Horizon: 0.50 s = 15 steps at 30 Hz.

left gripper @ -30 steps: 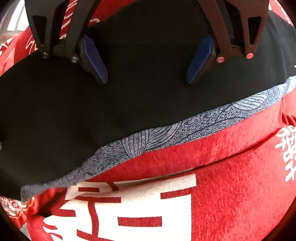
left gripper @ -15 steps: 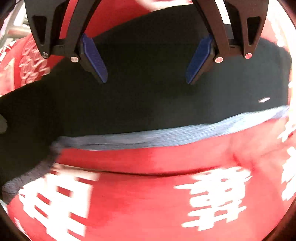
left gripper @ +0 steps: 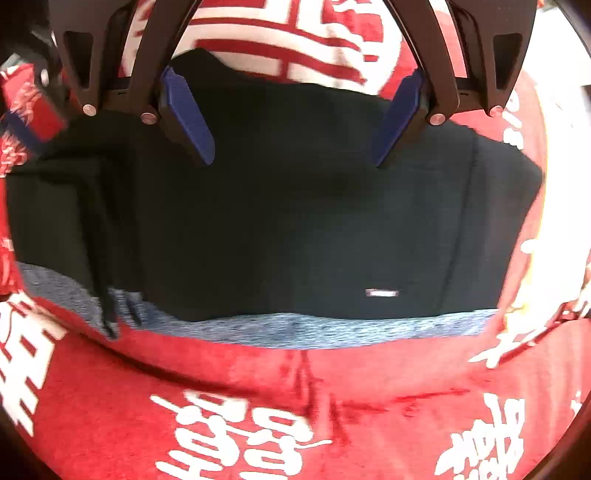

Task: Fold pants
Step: 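Carry the held trouser end with the right gripper over toward the waistband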

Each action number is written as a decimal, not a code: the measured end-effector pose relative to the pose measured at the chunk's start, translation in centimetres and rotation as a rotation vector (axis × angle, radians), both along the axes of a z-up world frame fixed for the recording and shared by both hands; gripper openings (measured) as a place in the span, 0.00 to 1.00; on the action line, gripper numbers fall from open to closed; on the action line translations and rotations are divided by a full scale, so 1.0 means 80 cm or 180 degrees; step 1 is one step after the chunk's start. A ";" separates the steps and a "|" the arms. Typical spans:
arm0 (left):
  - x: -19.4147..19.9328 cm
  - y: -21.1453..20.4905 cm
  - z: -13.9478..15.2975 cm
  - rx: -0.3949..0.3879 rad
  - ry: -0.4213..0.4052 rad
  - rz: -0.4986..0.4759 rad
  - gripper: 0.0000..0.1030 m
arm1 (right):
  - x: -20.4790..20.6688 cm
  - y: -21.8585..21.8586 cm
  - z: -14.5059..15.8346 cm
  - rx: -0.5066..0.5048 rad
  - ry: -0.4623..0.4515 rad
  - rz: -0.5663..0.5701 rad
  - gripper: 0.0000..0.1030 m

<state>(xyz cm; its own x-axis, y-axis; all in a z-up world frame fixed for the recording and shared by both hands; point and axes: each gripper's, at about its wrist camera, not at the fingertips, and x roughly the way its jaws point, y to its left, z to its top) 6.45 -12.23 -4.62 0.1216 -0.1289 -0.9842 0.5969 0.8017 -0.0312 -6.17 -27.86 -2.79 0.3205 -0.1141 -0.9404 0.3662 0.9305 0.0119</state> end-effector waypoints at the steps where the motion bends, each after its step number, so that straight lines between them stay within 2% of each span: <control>1: -0.001 -0.003 0.003 -0.0069 0.0045 -0.0017 0.85 | -0.013 -0.015 0.005 0.0313 -0.0119 -0.0167 0.48; 4: -0.011 -0.035 0.012 -0.0329 0.0208 -0.0189 0.85 | -0.054 -0.069 0.004 0.1151 -0.0460 -0.0974 0.48; 7: -0.023 -0.078 0.010 -0.0456 0.0448 -0.0392 0.85 | -0.094 -0.129 -0.024 0.1999 -0.0877 -0.1769 0.48; 10: -0.020 -0.108 -0.006 -0.0444 0.0619 -0.0437 0.85 | -0.101 -0.155 -0.046 0.2466 -0.1059 -0.2030 0.48; 13: -0.005 -0.117 -0.026 -0.0413 0.0793 -0.0323 0.85 | -0.108 -0.160 -0.067 0.2700 -0.1065 -0.2195 0.48; 15: -0.004 -0.116 -0.024 -0.0426 0.0834 -0.0295 0.85 | -0.116 -0.157 -0.072 0.2810 -0.1135 -0.2287 0.48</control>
<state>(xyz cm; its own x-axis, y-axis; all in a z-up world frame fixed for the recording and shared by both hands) 6.17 -21.55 -6.55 -0.1523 -0.2581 -0.9540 0.6250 0.7227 -0.2953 -15.48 -40.42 -8.54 0.7068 0.2673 -0.6549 0.6461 0.1329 0.7516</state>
